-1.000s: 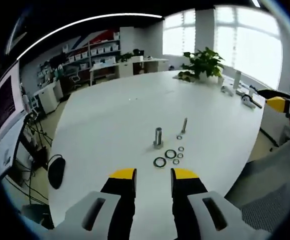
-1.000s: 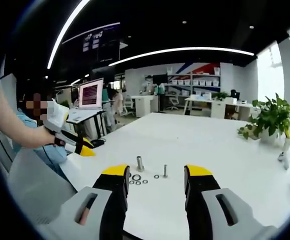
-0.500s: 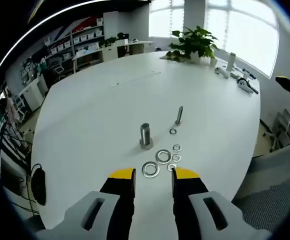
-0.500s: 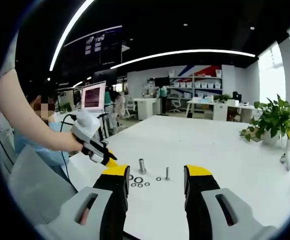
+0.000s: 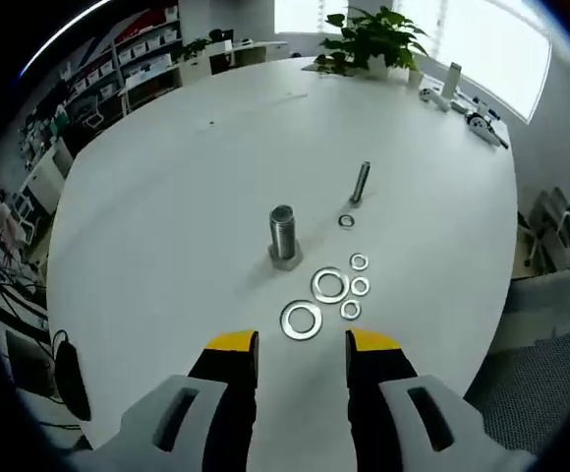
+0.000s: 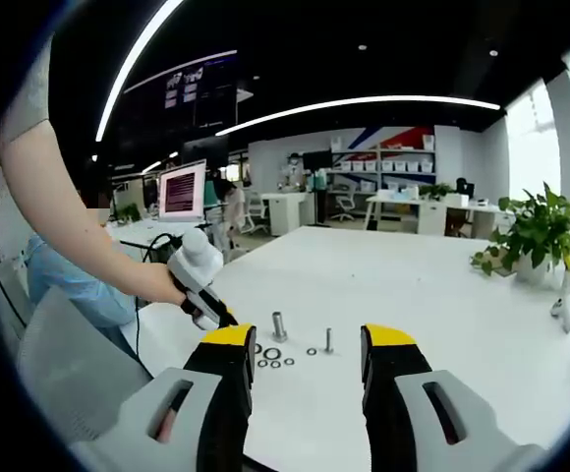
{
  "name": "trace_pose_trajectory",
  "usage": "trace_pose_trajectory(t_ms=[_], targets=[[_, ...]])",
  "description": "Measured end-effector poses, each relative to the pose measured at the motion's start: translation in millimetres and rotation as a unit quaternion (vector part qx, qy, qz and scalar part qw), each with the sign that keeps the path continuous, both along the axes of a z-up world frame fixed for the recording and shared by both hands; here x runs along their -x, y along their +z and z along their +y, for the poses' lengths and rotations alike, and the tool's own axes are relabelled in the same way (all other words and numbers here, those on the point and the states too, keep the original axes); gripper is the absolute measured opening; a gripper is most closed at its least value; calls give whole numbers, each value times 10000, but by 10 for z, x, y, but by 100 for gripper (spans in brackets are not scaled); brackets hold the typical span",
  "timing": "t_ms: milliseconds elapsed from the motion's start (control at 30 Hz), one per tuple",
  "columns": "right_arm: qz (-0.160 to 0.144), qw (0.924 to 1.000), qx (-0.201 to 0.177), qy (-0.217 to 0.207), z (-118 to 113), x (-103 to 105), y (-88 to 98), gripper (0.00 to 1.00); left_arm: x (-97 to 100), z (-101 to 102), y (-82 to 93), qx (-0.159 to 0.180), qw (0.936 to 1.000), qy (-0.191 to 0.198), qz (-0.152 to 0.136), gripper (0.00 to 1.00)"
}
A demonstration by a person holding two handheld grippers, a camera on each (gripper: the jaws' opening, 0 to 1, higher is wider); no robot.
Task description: Place the washer onto the threaded stud by aligning its center hole with the stud, sliding it down to the base, and recovering from edge contact or off-axis alignment until the washer reaches the visible bottom stop.
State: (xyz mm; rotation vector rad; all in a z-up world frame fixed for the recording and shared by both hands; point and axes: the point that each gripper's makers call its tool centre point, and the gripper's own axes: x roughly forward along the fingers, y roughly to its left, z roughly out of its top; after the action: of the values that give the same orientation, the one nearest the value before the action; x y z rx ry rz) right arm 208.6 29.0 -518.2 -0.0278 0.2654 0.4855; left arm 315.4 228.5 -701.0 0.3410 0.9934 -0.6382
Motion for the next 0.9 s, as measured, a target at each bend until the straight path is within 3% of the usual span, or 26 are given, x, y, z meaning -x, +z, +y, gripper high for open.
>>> trace_pose_trajectory(t_ms=[200, 433, 533, 700, 833, 900], targets=[[-59, 10000, -36, -34, -15, 2, 27, 44, -32, -11, -195, -301, 9989, -216, 291, 30], [-10, 10000, -26, -34, -19, 3, 4, 44, -61, -122, -271, -485, 9970, -498, 353, 31], [-2, 10000, -53, -66, -39, 2, 0, 44, -37, -116, -350, -638, 9945, -614, 561, 34], [-13, 10000, -51, -79, -43, -3, 4, 44, -76, -135, -352, -718, 9928, -735, 617, 32], [-2, 9999, -57, -100, -57, -8, -2, 44, -60, -123, -417, -1016, 9871, -989, 748, 32], [5, 9999, -65, -119, -66, -12, -3, 44, -70, -158, -422, -948, 9880, -965, 744, 31]])
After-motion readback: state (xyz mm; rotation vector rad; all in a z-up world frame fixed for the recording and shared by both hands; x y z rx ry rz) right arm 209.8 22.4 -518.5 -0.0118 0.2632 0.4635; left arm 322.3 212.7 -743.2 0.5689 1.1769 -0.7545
